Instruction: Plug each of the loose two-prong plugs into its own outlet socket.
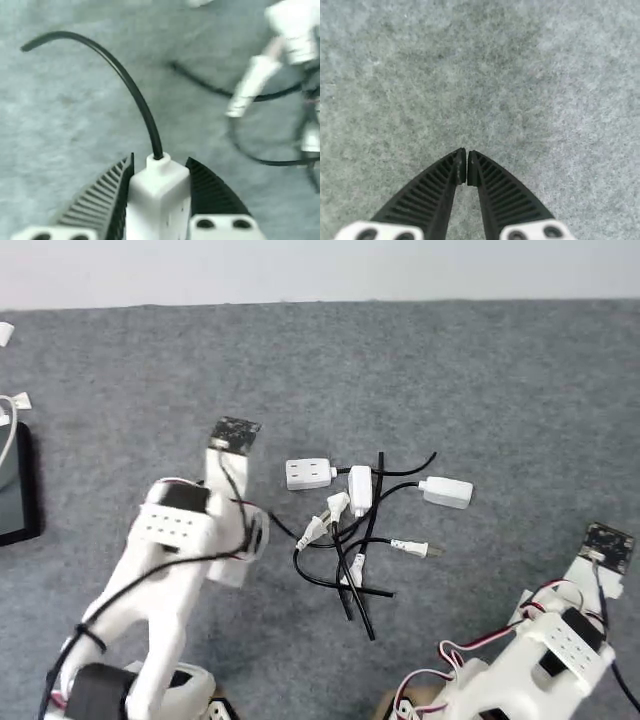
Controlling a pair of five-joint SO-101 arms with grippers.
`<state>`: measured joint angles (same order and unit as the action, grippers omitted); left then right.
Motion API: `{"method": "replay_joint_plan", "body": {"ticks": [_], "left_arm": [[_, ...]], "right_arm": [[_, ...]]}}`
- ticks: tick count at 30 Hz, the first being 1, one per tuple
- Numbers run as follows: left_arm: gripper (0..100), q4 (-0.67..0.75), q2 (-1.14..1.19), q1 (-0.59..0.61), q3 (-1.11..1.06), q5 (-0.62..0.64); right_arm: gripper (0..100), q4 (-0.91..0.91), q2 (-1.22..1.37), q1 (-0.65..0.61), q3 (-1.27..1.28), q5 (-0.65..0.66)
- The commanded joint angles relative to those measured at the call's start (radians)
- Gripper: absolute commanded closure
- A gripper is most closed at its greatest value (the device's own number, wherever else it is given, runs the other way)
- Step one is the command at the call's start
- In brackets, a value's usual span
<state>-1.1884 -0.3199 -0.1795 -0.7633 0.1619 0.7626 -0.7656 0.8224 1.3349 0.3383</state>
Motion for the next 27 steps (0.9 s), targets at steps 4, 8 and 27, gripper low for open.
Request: {"method": "replay_joint_plan", "body": {"ticks": [4,8,27], "left_arm": [[99,0.14,0.023,-0.133,0.024,0.301],[97,0.239,0.106,-0.137,0.024,0.39],[73,0.163,0.31,-0.003,0.077,0.367]], "right_arm": [[98.7,-0.012,-0.016,-0.004,-0.003,0.011],[98.7,-0.012,-0.016,-0.004,-0.003,0.011],[98.7,-0.012,-0.015,-0.004,-0.003,0.011]]}}
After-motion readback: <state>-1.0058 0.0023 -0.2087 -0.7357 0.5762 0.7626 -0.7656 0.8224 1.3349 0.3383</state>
